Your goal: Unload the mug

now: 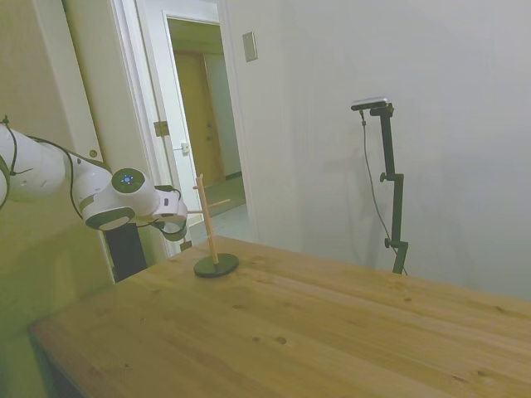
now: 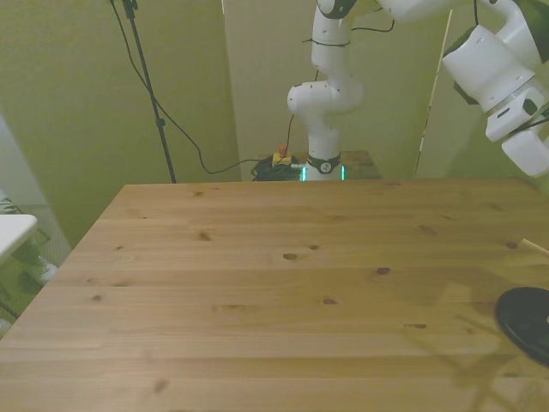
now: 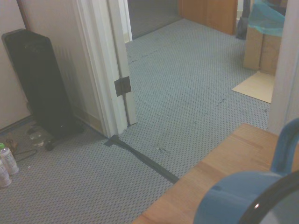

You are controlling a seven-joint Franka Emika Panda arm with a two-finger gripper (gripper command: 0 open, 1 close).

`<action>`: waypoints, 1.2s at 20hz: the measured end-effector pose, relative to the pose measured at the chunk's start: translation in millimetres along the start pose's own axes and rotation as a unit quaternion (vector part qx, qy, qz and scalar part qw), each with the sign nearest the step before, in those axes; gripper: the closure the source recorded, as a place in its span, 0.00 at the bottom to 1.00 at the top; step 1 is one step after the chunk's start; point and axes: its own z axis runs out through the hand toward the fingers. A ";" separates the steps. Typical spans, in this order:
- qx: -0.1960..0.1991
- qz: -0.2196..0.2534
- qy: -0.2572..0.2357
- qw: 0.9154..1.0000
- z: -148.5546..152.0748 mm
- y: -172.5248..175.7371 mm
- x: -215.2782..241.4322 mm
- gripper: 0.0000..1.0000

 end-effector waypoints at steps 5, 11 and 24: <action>0.000 0.000 0.000 1.000 -0.3 0.3 0.4 1.00; 0.000 0.001 0.001 1.000 -0.6 0.6 0.7 1.00; 0.007 -0.002 -0.003 1.000 0.4 -7.4 -4.2 1.00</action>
